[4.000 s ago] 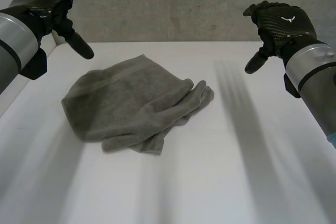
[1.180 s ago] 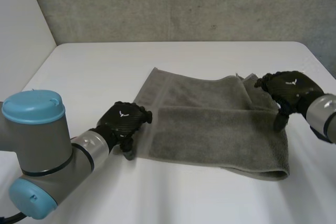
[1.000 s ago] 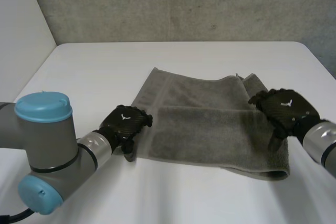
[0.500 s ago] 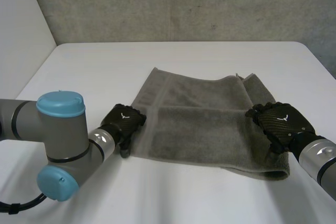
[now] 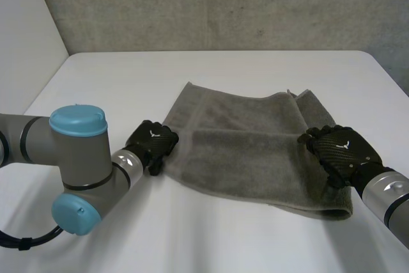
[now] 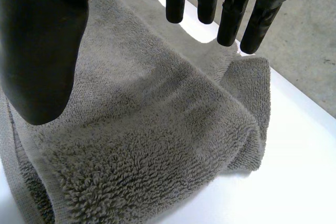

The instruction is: Fold the towel.

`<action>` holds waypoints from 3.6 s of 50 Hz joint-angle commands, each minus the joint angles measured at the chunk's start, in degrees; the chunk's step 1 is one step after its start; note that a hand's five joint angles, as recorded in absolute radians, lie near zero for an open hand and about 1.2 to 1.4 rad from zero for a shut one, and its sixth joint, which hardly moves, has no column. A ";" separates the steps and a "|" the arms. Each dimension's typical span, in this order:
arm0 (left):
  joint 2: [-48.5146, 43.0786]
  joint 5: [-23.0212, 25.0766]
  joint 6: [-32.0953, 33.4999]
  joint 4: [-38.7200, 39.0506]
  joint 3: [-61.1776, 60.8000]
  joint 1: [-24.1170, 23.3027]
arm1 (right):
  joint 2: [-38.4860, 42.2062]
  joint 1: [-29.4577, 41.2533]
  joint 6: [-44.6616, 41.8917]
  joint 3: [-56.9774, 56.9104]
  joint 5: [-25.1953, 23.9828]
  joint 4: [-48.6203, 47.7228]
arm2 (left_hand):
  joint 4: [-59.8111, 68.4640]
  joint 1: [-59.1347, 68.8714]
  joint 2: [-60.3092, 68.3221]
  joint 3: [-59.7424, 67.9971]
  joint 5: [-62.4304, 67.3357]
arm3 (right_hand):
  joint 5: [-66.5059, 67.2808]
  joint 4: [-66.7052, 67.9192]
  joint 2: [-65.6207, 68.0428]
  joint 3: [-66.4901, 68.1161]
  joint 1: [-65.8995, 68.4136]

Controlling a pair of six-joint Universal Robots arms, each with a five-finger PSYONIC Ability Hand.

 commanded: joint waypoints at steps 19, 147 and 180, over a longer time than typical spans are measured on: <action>10.62 -3.14 -9.78 0.18 -0.27 2.82 | -5.43 -3.15 0.18 -0.95 -0.21 4.75 | 19.77 19.99 20.00 19.90 10.65 | -3.27 -4.32 -4.00 -3.76 -3.08; 24.60 -6.50 -12.16 6.77 -17.94 8.82 | -1.39 17.06 13.89 -8.60 7.26 12.58 | 19.77 19.99 20.00 19.90 10.65 | -3.27 -4.32 -4.00 -3.76 -3.08; 24.34 -6.58 -12.33 7.03 -18.11 8.73 | 8.54 11.35 9.06 0.98 9.54 -4.82 | 19.77 19.99 20.00 19.90 10.65 | 4.33 3.28 3.60 3.84 4.52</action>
